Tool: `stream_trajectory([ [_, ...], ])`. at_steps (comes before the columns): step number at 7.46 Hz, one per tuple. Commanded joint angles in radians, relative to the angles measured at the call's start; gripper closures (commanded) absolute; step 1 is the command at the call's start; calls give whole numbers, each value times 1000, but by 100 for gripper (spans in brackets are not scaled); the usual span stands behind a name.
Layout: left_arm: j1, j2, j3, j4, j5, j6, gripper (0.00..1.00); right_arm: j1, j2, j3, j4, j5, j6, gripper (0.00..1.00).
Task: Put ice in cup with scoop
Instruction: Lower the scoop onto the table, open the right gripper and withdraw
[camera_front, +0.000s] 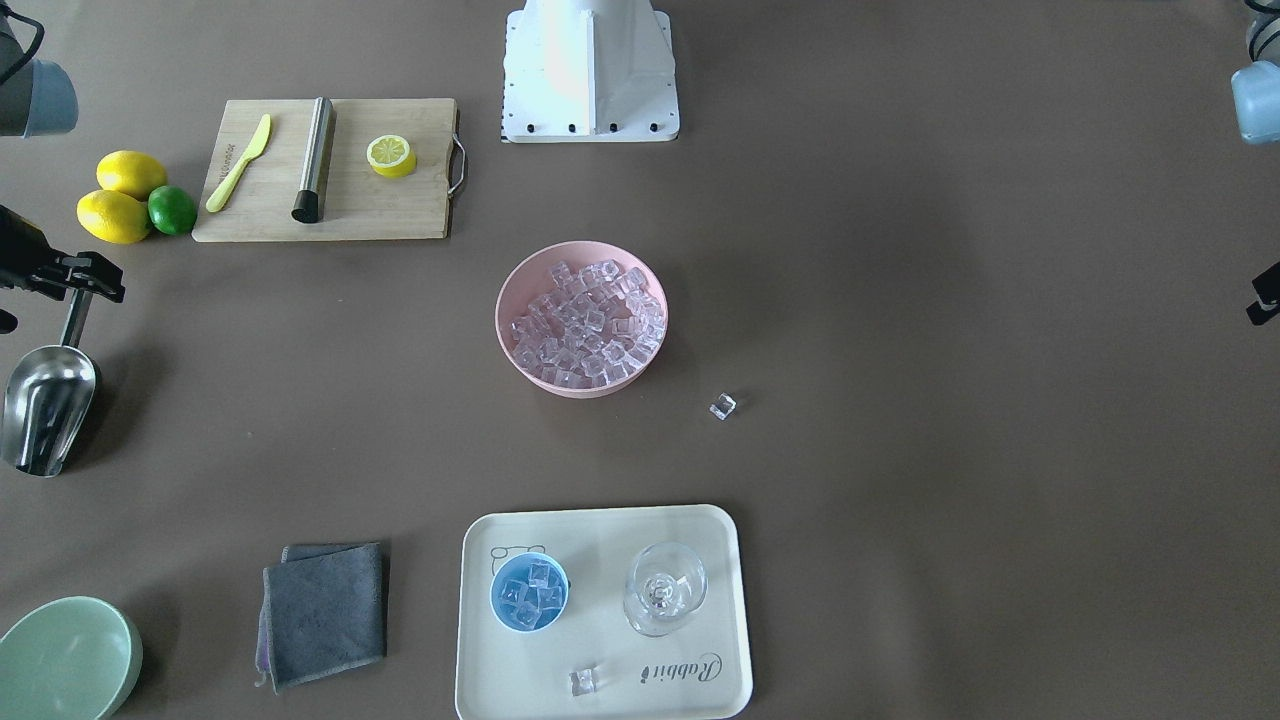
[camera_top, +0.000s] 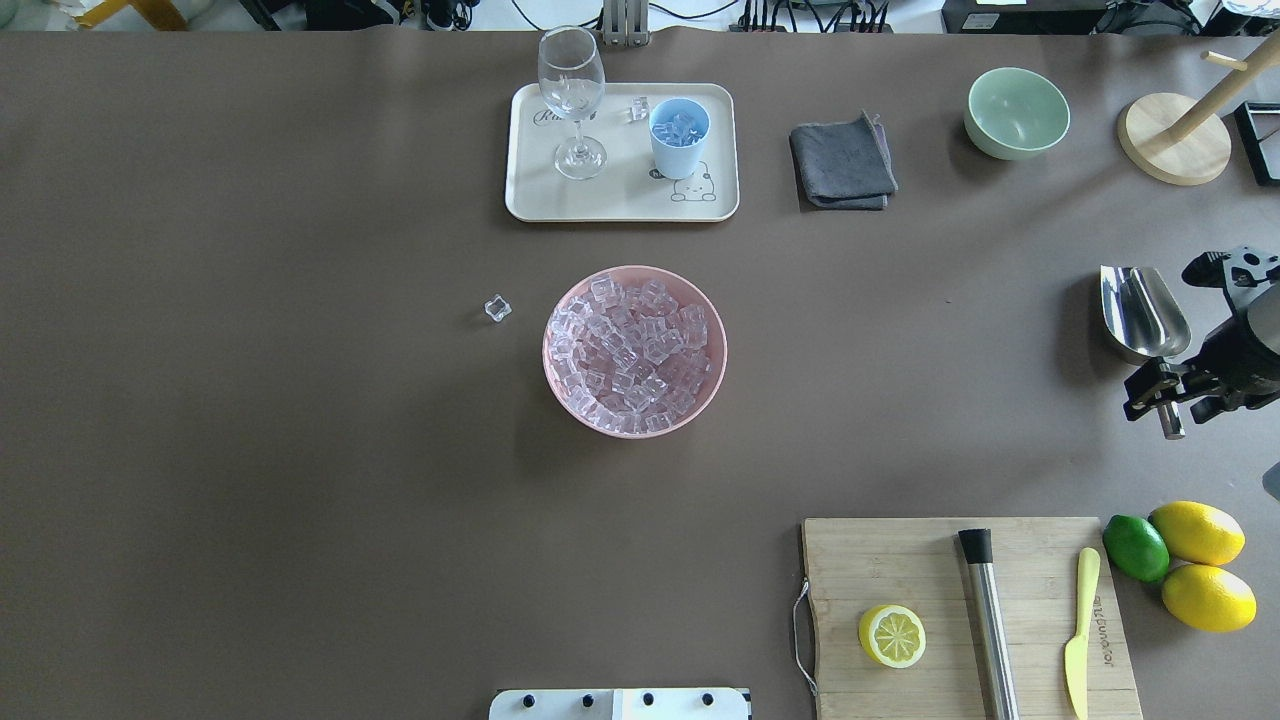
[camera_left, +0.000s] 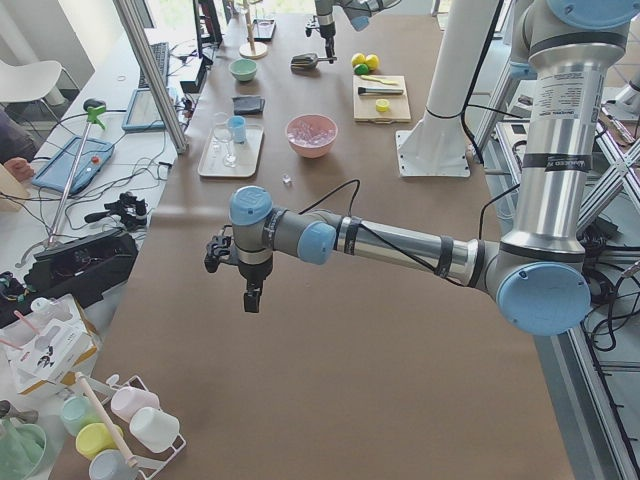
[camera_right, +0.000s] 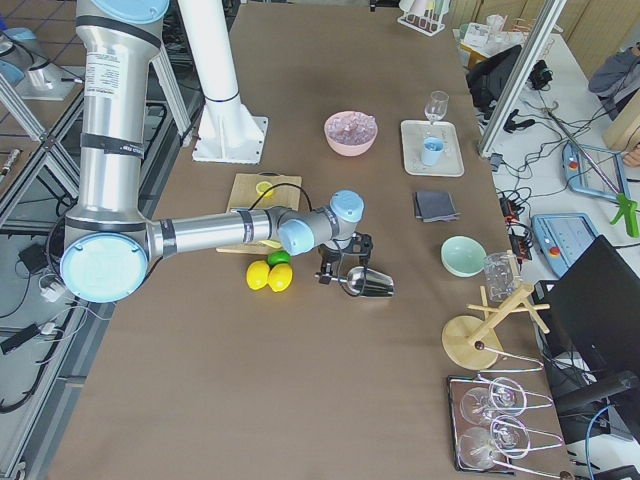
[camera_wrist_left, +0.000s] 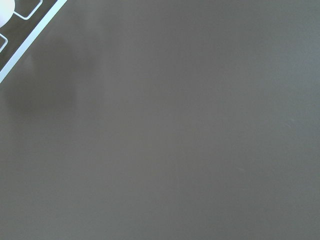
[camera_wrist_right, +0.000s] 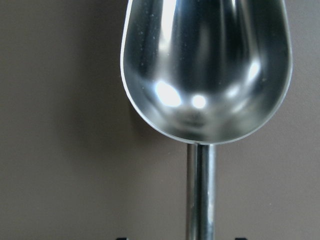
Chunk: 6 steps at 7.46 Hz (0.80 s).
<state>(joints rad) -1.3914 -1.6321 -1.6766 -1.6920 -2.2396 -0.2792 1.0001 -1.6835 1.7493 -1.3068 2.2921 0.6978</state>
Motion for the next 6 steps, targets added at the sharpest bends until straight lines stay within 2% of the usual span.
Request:
stream_trajectory([
  [1, 0, 0, 0, 0, 0, 0, 2, 17, -7, 82, -49, 20, -1, 0],
  [2, 0, 0, 0, 0, 0, 0, 2, 47, -7, 146, -136, 23, -9, 0],
  [4, 0, 0, 0, 0, 0, 0, 2, 145, 7, 180, -279, 33, -218, 0],
  [6, 0, -2, 3, 0, 0, 0, 2, 231, -8, 179, -296, 56, -367, 0],
])
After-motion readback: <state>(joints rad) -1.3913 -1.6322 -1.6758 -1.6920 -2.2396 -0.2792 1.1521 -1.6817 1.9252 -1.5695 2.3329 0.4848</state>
